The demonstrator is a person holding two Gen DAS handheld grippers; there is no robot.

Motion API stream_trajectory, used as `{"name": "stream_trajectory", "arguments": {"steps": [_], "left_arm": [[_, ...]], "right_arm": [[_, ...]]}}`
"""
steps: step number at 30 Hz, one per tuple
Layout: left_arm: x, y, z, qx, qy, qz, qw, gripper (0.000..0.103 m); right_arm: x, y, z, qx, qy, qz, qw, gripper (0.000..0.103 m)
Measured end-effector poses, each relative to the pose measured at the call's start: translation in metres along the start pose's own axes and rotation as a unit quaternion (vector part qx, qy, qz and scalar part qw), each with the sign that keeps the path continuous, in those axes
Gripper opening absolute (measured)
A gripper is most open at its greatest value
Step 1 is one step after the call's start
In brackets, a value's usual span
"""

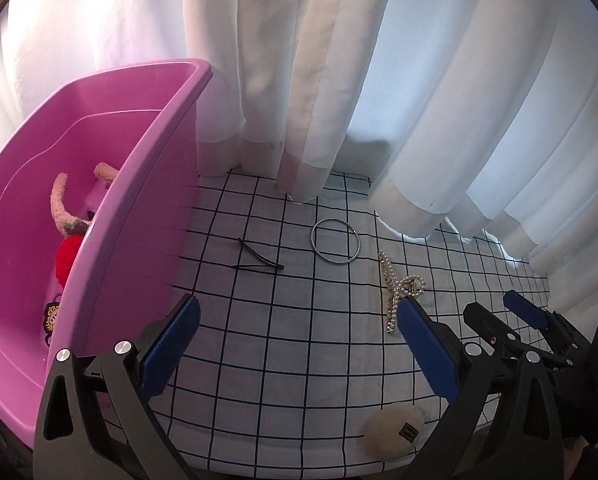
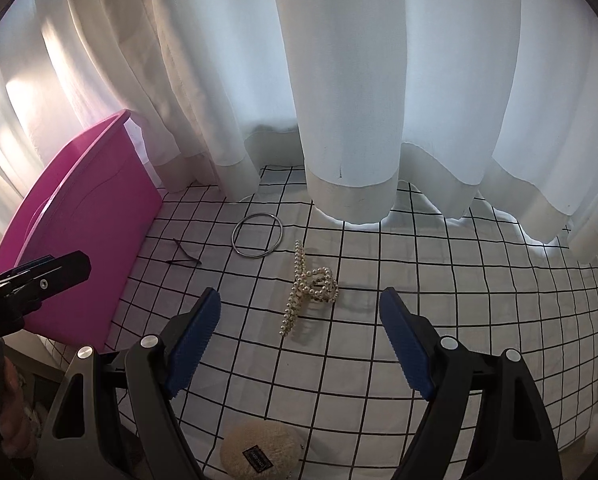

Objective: Organize jewelry
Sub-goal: 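Move both tools away from the tub toward the pearl claw clip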

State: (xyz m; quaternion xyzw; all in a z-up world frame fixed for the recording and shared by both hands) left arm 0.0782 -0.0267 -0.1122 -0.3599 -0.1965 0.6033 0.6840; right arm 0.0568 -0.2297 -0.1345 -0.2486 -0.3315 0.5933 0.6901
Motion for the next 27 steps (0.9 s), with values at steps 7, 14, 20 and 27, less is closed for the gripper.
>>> {"name": "stream_trajectory", "arguments": {"steps": [7, 14, 20, 27], "left_arm": [[0.006, 0.011, -0.046, 0.029, -0.013, 0.000, 0.9995, 0.097], [0.015, 0.025, -0.095, 0.064, -0.023, 0.005, 0.9976, 0.097], [0.026, 0.025, -0.127, 0.077, -0.031, 0.014, 0.9965, 0.097], [0.041, 0.025, -0.154, 0.084, -0.045, 0.023, 0.9952, 0.097]], "right_arm": [[-0.007, 0.010, -0.038, 0.028, 0.007, -0.004, 1.000, 0.078], [-0.010, 0.019, -0.074, 0.049, 0.017, -0.006, 0.999, 0.078], [-0.017, 0.023, -0.101, 0.071, 0.028, -0.024, 0.997, 0.078], [-0.015, 0.024, -0.115, 0.078, 0.048, 0.004, 0.996, 0.078]]}}
Point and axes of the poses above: each gripper's, at about its wrist camera, not at the fingertips, and z roughly against the way its jaws point, x to its left, y to its underside, the point moved 5 cm from there along -z, roughly the way its jaws point, and after that the axes turned 13 degrees about -x, right-handed, at the moved point
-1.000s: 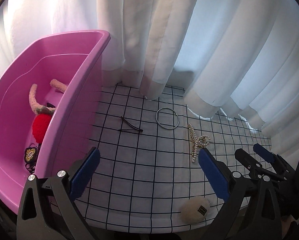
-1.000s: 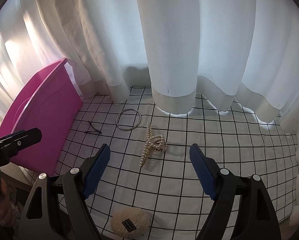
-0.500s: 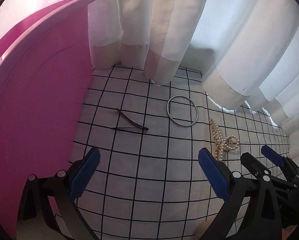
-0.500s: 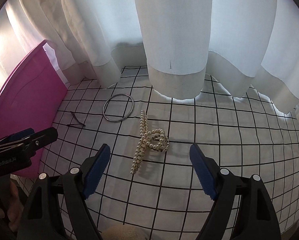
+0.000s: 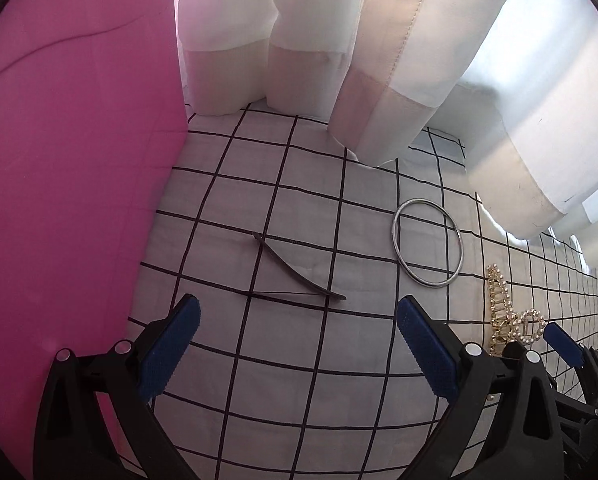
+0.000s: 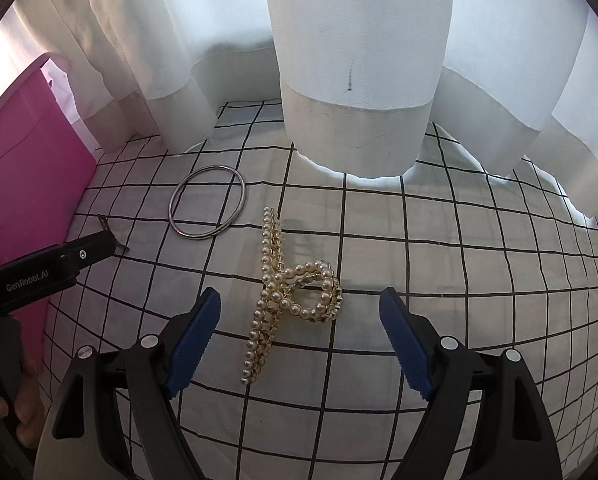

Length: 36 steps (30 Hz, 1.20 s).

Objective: Organize jewelry
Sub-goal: 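Move both tools away from the tub toward the pearl claw clip, then close the right tool on the pearl claw clip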

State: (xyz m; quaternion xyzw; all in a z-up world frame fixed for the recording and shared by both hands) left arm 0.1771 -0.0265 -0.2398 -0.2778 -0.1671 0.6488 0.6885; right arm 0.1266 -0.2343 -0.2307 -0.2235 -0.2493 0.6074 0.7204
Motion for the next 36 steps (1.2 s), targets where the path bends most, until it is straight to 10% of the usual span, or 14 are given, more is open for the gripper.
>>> {"name": "stream_trajectory", "arguments": {"steps": [25, 36], "left_arm": [[-0.001, 0.001, -0.038, -0.001, -0.054, -0.030, 0.9981, 0.098], [-0.003, 0.008, -0.037, -0.023, -0.054, -0.030, 0.9978, 0.097]], "right_arm": [[-0.005, 0.010, -0.030, 0.023, 0.037, 0.010, 0.999, 0.078], [-0.010, 0.005, -0.040, 0.012, 0.050, 0.001, 0.999, 0.094]]}}
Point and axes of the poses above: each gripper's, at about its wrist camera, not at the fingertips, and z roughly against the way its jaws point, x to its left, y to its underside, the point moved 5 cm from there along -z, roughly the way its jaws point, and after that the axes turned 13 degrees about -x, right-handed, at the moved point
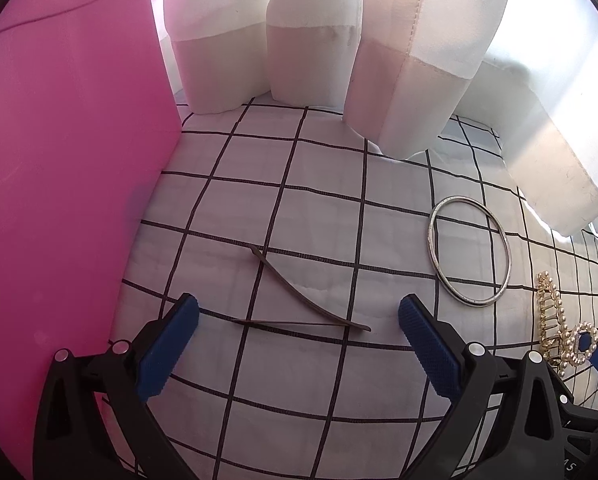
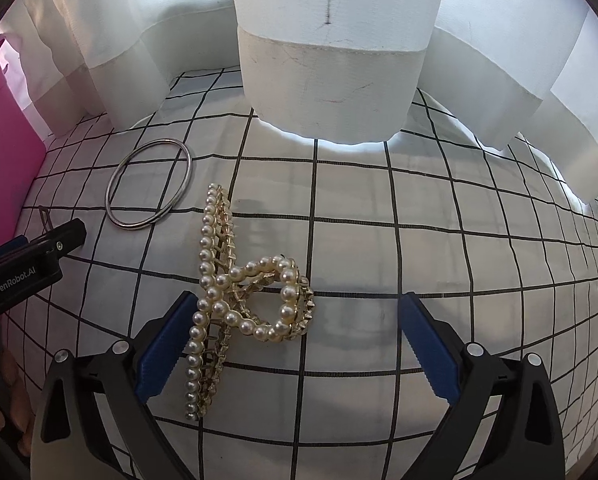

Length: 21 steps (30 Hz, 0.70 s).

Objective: Organize jewelry
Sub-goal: 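Close the right tool on the pearl claw clip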

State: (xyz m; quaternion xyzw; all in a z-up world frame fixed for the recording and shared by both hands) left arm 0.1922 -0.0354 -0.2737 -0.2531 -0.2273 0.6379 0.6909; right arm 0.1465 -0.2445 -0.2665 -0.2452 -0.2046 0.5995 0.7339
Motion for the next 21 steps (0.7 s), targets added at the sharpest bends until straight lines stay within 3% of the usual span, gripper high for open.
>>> {"name": "stream_trajectory", "arguments": {"steps": [8, 10, 14, 15, 18, 19, 21], "left_arm": [[0.007, -0.005, 0.003, 0.010, 0.001, 0.002, 1.0000, 0.094], [0.007, -0.004, 0.003, 0.011, -0.001, 0.003, 0.9999, 0.093], [0.005, -0.004, 0.007, 0.010, -0.003, 0.005, 0.9999, 0.088], [0.004, -0.003, 0.009, 0.009, -0.002, 0.004, 1.0000, 0.087], [0.003, -0.003, 0.014, 0.004, 0.002, 0.001, 1.0000, 0.074], [0.002, -0.003, 0.016, 0.002, 0.003, 0.000, 1.0000, 0.064], [0.001, -0.002, 0.018, 0.002, 0.007, -0.005, 1.0000, 0.062]], "right_arm": [[0.006, 0.011, 0.012, -0.008, -0.021, 0.010, 1.000, 0.092], [0.008, 0.012, 0.016, -0.014, -0.020, 0.015, 1.000, 0.085], [0.016, 0.010, 0.023, -0.023, -0.024, 0.030, 0.999, 0.049], [0.018, 0.010, 0.024, -0.024, -0.023, 0.034, 0.999, 0.044], [0.019, 0.011, 0.025, -0.027, -0.026, 0.033, 0.999, 0.044], [0.020, 0.011, 0.025, -0.027, -0.026, 0.034, 0.999, 0.044], [0.021, 0.012, 0.025, -0.027, -0.027, 0.033, 0.999, 0.044]]}}
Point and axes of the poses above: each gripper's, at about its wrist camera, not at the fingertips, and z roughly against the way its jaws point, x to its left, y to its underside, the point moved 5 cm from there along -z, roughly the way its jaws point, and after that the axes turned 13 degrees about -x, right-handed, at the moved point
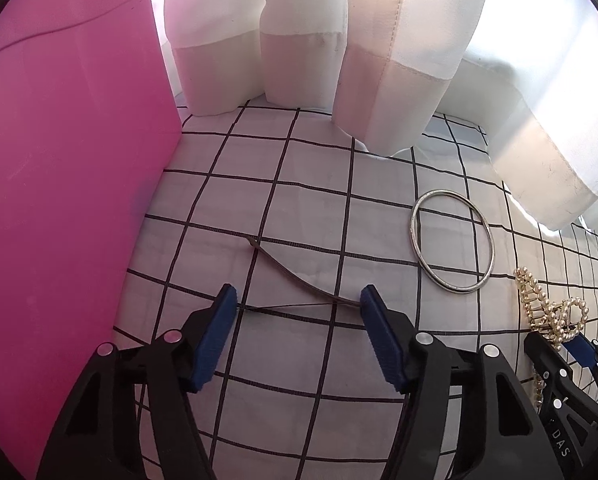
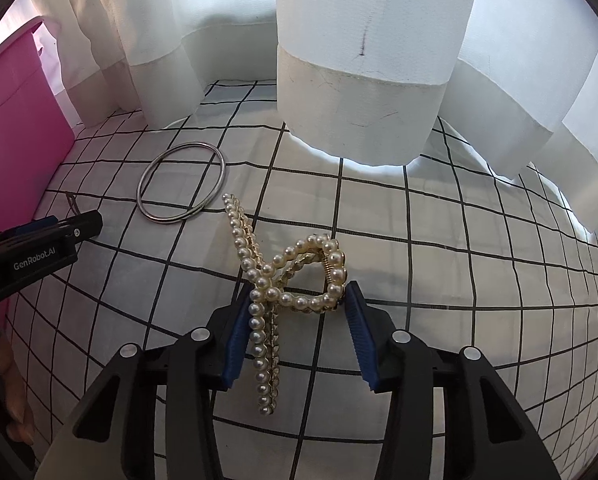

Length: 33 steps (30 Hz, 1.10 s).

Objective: Organize jewelry
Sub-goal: 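Close the right tool on the pearl claw clip, then lift the pearl claw clip with the right tool and carry it over the tub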

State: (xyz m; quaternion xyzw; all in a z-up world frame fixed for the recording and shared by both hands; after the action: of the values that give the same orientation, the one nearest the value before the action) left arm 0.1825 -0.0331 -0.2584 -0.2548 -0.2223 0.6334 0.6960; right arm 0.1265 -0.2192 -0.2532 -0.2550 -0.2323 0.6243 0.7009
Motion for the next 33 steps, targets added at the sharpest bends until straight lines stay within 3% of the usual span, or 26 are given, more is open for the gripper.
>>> {"name": "stream_trajectory", "arguments": {"steps": [10, 16, 26, 33], "left_arm": [[0.008, 0.015, 0.015, 0.007, 0.019, 0.018, 0.9996, 0.061], [0.011, 0.022, 0.042, -0.009, 0.024, 0.009, 0.9996, 0.061], [-0.003, 0.013, 0.093, -0.043, 0.037, -0.011, 0.9983, 0.061], [-0.006, -0.011, 0.123, -0.072, 0.048, -0.010, 0.9962, 0.061]], "right_arm": [[-0.011, 0.005, 0.004, 0.001, -0.011, -0.014, 1.000, 0.044], [-0.014, 0.015, 0.014, 0.002, -0.015, -0.015, 1.000, 0.044], [-0.013, 0.012, 0.053, -0.026, -0.017, -0.007, 0.999, 0.044], [-0.003, -0.006, 0.087, -0.064, -0.021, 0.010, 0.998, 0.044]]}}
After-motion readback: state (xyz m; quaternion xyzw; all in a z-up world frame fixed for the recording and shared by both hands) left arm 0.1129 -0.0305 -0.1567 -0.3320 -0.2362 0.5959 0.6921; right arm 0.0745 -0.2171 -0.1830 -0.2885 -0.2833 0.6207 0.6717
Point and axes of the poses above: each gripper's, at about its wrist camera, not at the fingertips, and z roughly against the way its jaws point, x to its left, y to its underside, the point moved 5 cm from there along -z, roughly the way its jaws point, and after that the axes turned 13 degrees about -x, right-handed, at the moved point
